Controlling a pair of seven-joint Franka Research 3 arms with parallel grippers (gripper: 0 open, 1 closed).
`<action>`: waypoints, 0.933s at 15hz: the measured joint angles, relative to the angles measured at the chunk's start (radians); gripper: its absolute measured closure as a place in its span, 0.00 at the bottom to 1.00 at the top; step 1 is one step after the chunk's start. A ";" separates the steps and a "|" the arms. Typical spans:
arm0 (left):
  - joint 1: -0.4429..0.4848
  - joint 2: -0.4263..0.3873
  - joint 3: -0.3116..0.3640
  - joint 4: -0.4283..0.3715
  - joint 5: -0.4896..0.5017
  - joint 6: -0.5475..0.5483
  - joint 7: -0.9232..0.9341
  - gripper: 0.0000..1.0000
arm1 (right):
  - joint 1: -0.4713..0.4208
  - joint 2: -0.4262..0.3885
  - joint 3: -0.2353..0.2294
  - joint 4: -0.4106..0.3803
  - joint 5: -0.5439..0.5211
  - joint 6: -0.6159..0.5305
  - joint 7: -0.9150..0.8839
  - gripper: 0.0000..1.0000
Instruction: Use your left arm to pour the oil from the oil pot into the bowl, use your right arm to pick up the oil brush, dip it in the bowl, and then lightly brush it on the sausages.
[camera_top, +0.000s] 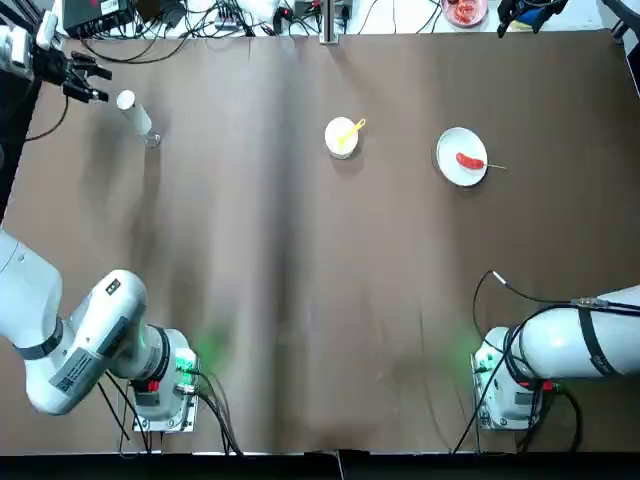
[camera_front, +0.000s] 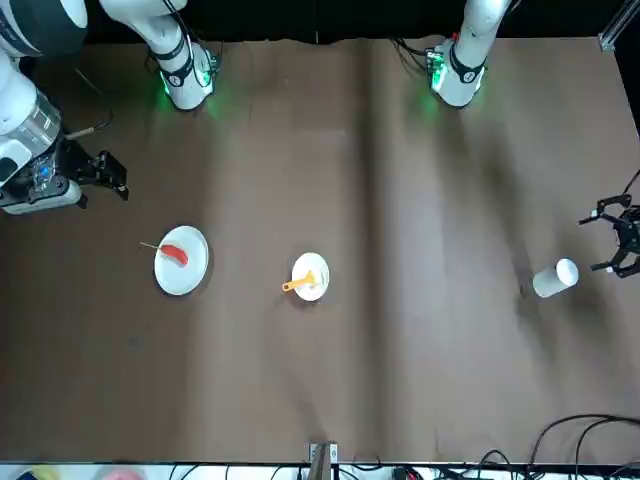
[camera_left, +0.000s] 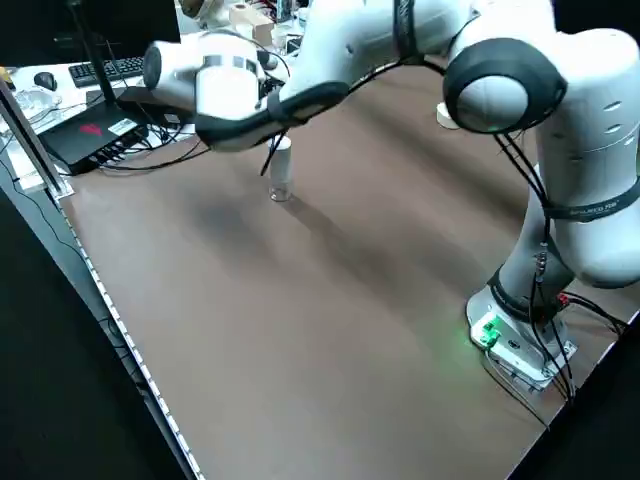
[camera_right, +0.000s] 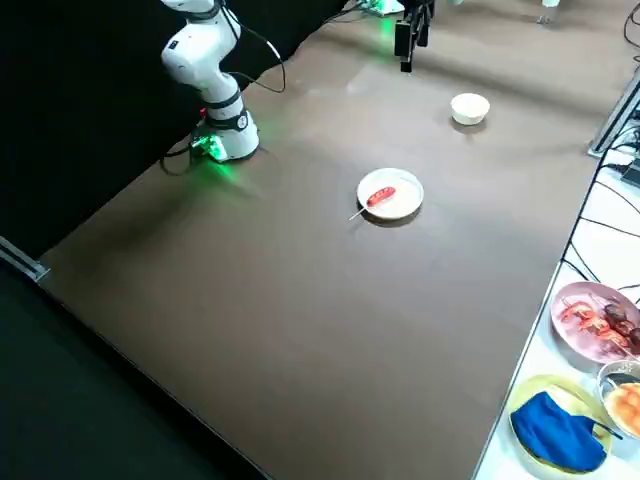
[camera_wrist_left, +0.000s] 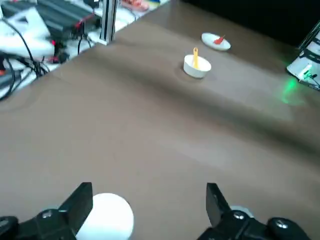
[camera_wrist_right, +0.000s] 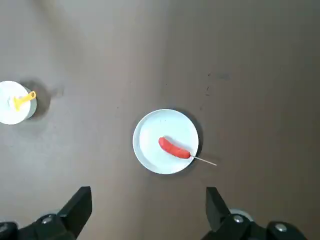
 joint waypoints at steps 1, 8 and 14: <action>0.003 0.018 0.001 0.000 -0.032 0.001 0.040 0.00 | 0.001 0.000 0.001 0.000 0.000 0.000 0.016 0.00; 0.017 0.107 0.004 0.001 -0.249 0.127 0.156 0.00 | 0.024 -0.001 0.011 0.001 0.000 -0.011 0.094 0.00; 0.039 0.127 0.004 -0.007 -0.254 0.114 0.267 0.00 | 0.024 -0.001 0.011 0.001 0.001 -0.036 0.094 0.00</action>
